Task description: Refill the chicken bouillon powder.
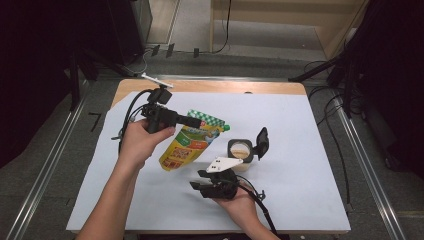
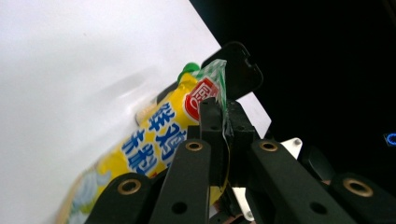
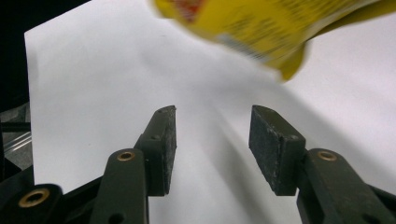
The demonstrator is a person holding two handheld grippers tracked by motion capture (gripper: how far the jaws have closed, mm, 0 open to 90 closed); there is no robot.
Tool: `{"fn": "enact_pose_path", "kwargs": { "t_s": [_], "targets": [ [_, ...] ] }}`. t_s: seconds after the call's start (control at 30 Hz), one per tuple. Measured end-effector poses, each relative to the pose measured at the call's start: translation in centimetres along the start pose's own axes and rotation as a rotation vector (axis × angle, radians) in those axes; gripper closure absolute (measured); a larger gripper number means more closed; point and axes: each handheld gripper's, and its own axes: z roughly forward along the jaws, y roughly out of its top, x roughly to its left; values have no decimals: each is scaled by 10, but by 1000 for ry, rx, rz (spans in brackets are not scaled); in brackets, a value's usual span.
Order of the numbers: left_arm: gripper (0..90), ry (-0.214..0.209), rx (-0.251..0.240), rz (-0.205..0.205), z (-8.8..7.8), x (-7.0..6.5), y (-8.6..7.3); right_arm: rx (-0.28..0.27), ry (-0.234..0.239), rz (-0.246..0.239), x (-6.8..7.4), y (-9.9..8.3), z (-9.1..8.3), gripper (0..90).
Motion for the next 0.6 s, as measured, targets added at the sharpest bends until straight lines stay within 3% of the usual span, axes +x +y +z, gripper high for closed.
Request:
{"fn": "enact_pose_path", "kwargs": {
  "t_s": [0.33, 0.5, 0.6],
  "targets": [
    [897, 9, -79, -25, -16, 18, 2, -1, 4, 2, 0, -1, 0, 532],
    [896, 8, -131, -59, -23, 31, 4, -1, -2, 1, 0, -3, -1, 532],
    [895, 29, -161, -63, -26, 38, 5, -1, -5, 5, -1, -4, -3, 532]
  ]
}}
